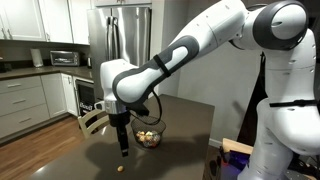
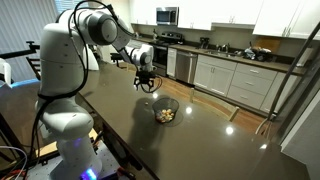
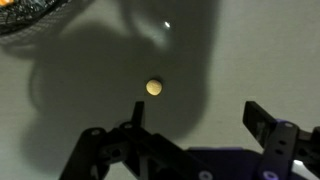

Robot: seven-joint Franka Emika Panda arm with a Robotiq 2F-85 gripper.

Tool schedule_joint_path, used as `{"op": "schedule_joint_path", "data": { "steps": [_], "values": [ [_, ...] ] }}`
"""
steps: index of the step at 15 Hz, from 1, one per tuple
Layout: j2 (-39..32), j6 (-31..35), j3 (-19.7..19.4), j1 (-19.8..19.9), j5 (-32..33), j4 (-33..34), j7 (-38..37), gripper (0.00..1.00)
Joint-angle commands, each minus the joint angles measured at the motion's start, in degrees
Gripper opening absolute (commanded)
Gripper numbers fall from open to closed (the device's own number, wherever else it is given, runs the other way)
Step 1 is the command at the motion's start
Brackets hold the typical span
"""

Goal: Put the one packet inside the basket

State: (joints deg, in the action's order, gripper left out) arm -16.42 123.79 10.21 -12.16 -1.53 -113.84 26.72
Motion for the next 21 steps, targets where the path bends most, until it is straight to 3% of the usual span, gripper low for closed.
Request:
{"op": "schedule_joint_path", "data": {
  "steps": [1,4,11,20,21],
  "values": [
    [-2.8,-0.9,1.3,1.1,1.2,2.0,0.1,1.00],
    [-2.3,0.2,1.6,1.2,0.5,0.7,-0.4,1.00],
    [-4.6,11.6,1.9,0.9,1.7,-2.7,-1.1,1.00],
    [-10.9,24.7,0.3,0.5,11.0,-6.7,-3.0,1.00],
    [-11.6,25.6,0.4,0.7,11.5,-6.5,-3.0,0.87]
  ]
}}
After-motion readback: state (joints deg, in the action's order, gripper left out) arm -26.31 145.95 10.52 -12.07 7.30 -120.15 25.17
